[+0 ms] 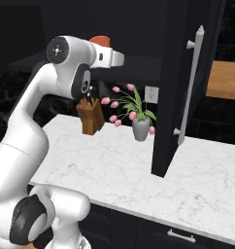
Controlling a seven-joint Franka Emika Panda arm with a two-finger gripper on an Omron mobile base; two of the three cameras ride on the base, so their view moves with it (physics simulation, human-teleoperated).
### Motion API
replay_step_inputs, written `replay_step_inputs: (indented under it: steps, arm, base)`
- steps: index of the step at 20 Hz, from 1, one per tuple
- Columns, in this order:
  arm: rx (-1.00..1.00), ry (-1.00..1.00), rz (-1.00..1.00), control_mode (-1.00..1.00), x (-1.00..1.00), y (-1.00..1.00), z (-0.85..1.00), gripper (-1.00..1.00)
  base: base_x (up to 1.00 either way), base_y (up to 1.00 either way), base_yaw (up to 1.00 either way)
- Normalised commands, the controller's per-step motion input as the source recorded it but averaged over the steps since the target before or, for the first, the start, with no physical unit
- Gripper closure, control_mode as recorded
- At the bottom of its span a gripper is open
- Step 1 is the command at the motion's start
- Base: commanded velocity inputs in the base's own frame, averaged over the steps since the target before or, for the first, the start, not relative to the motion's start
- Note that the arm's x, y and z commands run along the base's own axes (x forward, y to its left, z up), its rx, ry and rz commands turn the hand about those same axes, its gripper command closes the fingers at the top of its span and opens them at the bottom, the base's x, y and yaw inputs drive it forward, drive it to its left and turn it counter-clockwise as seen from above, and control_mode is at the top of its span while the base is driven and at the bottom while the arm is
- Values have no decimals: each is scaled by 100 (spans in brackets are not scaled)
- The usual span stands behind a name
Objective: Gather all objects into one cabinet and sort the glasses and bowls to opposite sides.
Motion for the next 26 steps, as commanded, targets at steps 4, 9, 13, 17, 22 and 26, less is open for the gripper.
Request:
replay_step_inputs:
  steps: [4, 9, 13, 17, 22, 26]
  arm:
    - [23, 39, -15, -100, -81, 0, 65, 100]
    - [28, 61, -10, -100, -64, 0, 96, 100]
    - [12, 21, 0, -100, -86, 0, 32, 100]
    - [-9, -17, 9, -100, -100, 0, -19, 100]
    - [-33, -43, 20, -100, -100, 12, -35, 100]
    - [-44, -31, 24, -100, -100, 58, -84, 100]
  base:
    - [0, 0, 0]
    - [0, 0, 0]
    - [0, 0, 0]
    - [0, 0, 0]
    - [0, 0, 0]
    - [0, 0, 0]
